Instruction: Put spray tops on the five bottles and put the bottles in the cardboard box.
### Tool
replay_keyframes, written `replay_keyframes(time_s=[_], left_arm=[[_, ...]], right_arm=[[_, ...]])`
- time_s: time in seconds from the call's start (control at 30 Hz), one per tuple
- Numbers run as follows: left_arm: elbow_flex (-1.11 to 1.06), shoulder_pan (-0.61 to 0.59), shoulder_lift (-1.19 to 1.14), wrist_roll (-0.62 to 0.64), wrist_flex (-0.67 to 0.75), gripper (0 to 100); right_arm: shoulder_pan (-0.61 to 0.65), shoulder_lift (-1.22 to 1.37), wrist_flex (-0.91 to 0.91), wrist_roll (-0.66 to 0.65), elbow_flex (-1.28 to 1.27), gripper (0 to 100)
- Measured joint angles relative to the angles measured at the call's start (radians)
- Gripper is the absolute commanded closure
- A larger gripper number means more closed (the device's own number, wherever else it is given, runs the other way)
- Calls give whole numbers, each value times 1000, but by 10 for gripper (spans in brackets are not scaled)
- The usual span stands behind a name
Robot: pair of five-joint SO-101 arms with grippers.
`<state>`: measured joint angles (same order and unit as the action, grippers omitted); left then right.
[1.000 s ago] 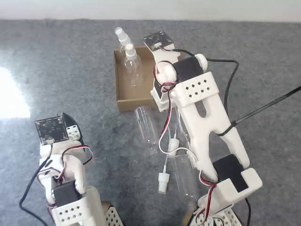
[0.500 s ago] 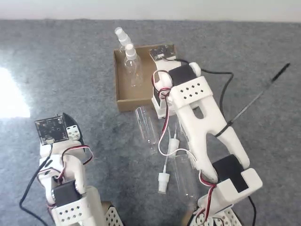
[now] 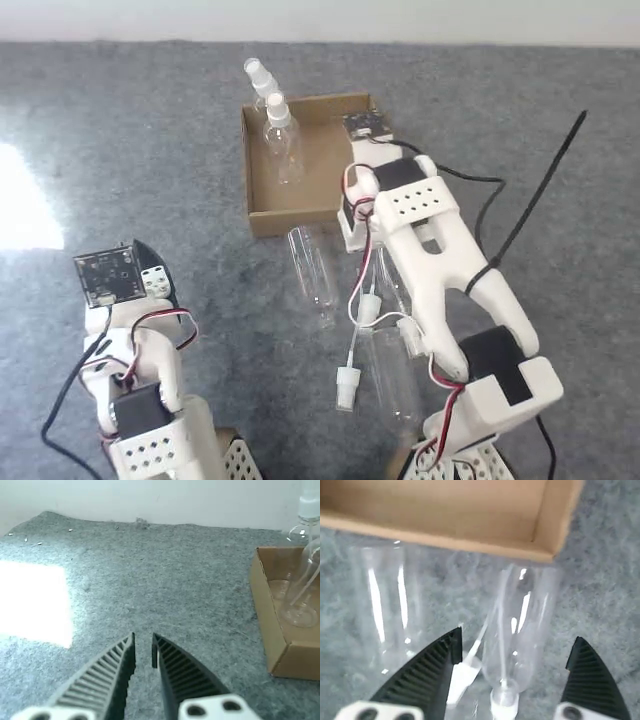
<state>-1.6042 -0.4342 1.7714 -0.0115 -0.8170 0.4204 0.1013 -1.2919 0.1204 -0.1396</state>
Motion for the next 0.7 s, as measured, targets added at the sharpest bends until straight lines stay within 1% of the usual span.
replay_keyframes(time_s=[0.13, 0.3, 0.47, 0.7], left_arm=[[0, 0, 0, 0, 0, 944], [0, 0, 0, 0, 0, 944], [0, 0, 0, 0, 0, 944], [0, 0, 0, 0, 0, 944]], right_arm=[[-26, 0, 101, 0, -77, 706], [-26, 0, 199, 0, -138, 802], [-29, 6, 242, 0, -140, 805], [-32, 97, 265, 0, -129, 811]])
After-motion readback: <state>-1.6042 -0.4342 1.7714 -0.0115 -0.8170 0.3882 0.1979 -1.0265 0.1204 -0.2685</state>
